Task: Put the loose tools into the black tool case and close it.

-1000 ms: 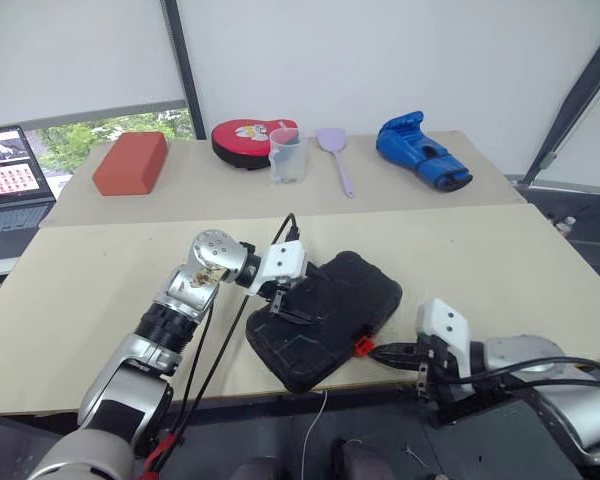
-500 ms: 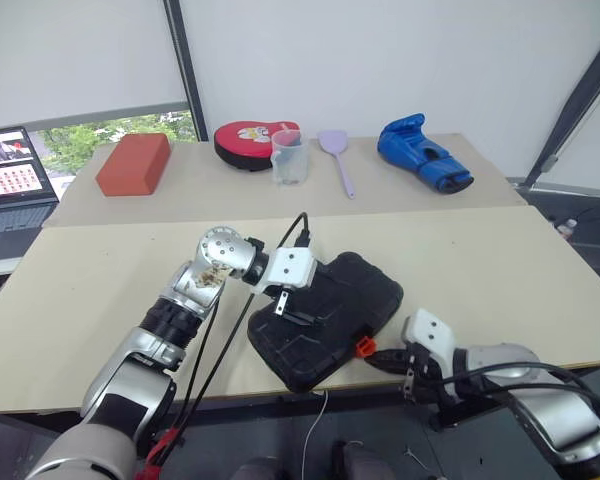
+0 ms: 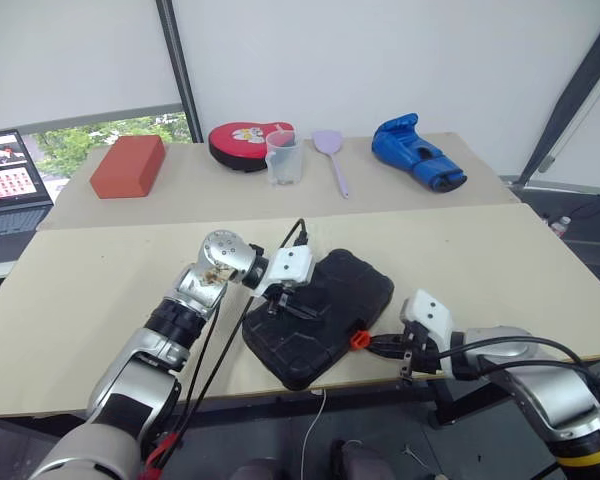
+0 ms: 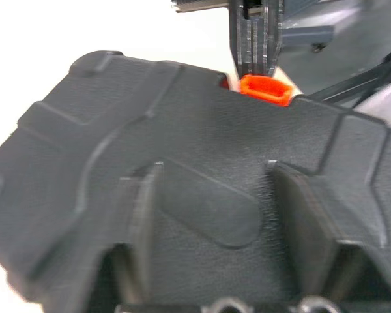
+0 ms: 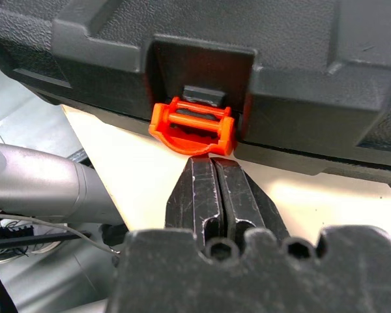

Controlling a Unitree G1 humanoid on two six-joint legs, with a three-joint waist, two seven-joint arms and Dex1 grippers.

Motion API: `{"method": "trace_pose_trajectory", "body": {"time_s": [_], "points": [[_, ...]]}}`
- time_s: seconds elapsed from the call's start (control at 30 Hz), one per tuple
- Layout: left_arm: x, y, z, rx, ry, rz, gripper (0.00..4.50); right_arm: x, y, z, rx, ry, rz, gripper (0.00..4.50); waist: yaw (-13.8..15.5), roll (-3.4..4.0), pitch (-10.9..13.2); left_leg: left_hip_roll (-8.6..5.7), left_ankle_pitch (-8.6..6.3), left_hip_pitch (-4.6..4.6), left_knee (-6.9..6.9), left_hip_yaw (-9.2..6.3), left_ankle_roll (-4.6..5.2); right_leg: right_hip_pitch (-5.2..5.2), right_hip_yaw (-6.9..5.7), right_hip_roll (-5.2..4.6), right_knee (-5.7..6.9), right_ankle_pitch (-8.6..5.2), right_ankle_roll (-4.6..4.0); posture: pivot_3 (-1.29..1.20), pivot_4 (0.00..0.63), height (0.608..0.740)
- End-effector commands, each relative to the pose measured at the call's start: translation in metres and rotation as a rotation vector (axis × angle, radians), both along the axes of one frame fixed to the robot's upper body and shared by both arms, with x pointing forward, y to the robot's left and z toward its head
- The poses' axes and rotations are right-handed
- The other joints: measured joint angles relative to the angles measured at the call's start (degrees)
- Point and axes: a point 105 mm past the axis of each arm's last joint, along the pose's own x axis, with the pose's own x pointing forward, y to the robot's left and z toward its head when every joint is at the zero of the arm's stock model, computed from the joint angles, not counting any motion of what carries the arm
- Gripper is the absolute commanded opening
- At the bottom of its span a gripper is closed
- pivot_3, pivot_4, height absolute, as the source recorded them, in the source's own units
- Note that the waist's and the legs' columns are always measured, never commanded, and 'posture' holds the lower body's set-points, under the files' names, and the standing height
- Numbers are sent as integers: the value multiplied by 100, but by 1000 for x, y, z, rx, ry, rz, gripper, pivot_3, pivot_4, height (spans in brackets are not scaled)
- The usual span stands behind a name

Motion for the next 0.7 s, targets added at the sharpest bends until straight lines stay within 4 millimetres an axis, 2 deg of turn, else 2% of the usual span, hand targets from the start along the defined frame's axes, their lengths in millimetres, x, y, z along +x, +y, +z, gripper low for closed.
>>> {"method": "trace_pose_trajectory", "body": {"time_s": [0.03, 0.17, 0.53, 0.7], "points": [[-6, 8, -31, 109, 81, 10, 1193, 1, 15, 44, 78, -167, 71, 0, -1, 0, 0, 0, 0, 0, 0, 0, 0, 0, 0, 0, 0, 0, 0, 0, 150, 740], [-6, 12, -36, 131, 80, 15, 13, -4, 14, 46, 81, -153, 85, 0, 4, 0, 0, 0, -1, 0, 0, 0, -2, 0, 1, -1, 0, 0, 0, 0, 150, 740], [1, 14, -52, 164, 107, 86, 13, 4, 18, 38, 70, -158, 53, 0, 62, -4, -5, -4, -6, 2, 1, 0, 5, 9, 0, -6, -3, -4, 11, 0, 150, 740], [8, 19, -44, 121, 99, 132, 13, -2, 7, 56, 90, -168, 58, 0, 64, -3, -7, -3, -7, 2, -1, 0, 2, 8, 0, -5, -3, -4, 11, 0, 150, 740]]}}
